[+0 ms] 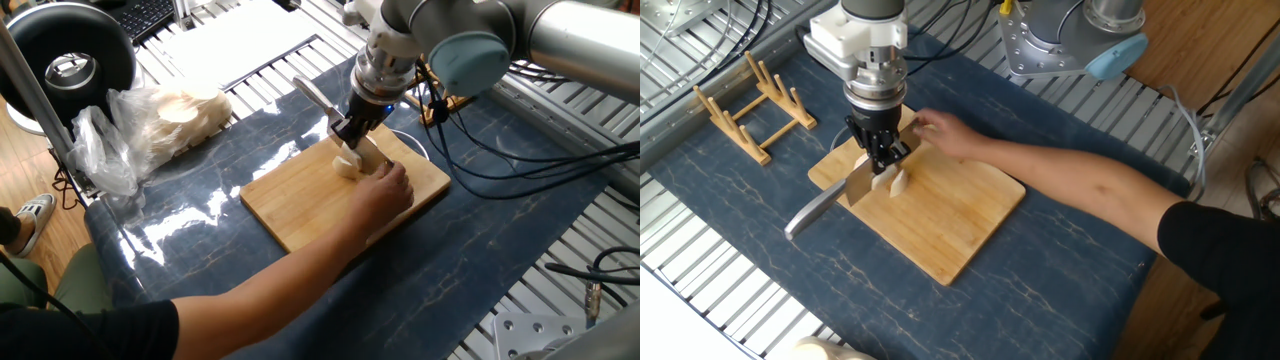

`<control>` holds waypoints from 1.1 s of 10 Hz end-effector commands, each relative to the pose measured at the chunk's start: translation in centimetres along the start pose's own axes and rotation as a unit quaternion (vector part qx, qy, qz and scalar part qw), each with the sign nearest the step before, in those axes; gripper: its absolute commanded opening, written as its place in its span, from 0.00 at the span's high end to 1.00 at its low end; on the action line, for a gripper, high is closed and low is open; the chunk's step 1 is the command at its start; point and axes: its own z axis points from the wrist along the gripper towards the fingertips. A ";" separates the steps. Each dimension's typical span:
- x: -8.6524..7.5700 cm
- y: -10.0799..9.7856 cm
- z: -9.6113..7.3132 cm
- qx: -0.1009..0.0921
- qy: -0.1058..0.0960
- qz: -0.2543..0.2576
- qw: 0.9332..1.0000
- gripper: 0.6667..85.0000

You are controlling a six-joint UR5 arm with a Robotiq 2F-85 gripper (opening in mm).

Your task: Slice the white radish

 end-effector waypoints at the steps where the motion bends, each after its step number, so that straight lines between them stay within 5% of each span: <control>1: 0.1 0.0 -0.6 -0.004 0.008 0.003 1.000 1.00; 11: 0.2 -0.3 -1.7 0.007 0.027 -0.002 1.000 1.00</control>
